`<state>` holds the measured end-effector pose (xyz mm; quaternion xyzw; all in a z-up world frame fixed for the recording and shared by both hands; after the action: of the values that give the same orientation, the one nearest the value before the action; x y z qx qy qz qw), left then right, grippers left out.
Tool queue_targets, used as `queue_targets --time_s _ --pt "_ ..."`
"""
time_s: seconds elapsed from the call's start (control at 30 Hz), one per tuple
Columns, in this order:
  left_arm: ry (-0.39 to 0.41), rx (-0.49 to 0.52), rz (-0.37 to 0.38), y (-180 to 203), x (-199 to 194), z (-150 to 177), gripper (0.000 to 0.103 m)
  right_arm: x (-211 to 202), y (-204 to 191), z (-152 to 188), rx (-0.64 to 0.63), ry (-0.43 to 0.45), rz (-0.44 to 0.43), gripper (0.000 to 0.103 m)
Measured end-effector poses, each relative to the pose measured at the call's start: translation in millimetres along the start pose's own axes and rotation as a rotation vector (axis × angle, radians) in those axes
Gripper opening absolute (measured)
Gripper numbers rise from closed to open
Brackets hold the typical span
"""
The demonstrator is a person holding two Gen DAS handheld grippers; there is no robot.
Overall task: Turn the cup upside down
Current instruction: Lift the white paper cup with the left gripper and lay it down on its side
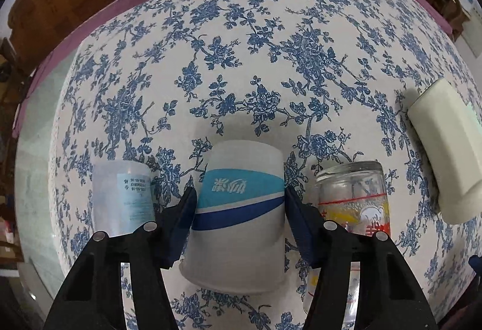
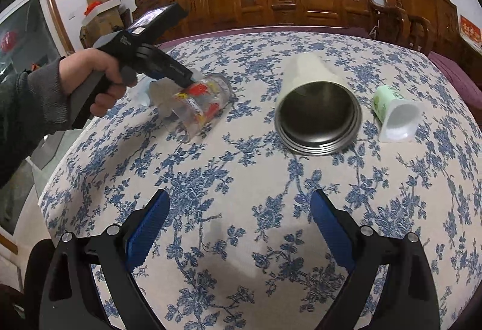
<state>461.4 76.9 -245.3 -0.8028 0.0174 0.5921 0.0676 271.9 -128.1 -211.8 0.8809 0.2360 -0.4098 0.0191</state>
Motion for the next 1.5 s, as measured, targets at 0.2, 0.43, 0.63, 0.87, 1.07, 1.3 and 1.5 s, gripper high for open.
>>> queue_targets --time_s 0.2,0.43,0.63,0.87,1.07,1.3,1.5 --pt "0.059 -0.024 -0.001 -5 -35 14 0.055 -12 7 2 0.018 0.017 0.017 0.095" --pt "0.146 -0.007 0.038 15 -94 48 0.055 -41 13 5 0.036 0.057 0.047 0.095" --pt "0.201 0.021 0.104 54 -131 88 0.055 -63 24 15 0.055 0.081 0.075 0.095" --pt "0.196 0.024 0.208 109 -129 140 0.055 -80 34 29 0.064 0.091 0.112 0.095" --pt "0.170 0.022 0.250 144 -111 167 0.055 -89 48 42 0.089 0.088 0.136 0.095" --pt "0.154 0.006 0.262 161 -97 180 0.056 -96 63 49 0.115 0.086 0.160 0.095" --pt "0.149 0.000 0.253 166 -86 183 0.056 -95 66 51 0.118 0.077 0.167 0.095"
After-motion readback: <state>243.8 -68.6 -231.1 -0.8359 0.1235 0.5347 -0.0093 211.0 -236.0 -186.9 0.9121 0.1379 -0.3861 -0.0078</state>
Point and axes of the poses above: each gripper's, at about its wrist camera, not at the fingertips, and x roughly the way its jaws point, y to its right, z to its underside, the point moved 7 cm from there along x, roughly the way its jaws point, and after that the axes turned 4 degrees about -x, right-handed, at the moved point
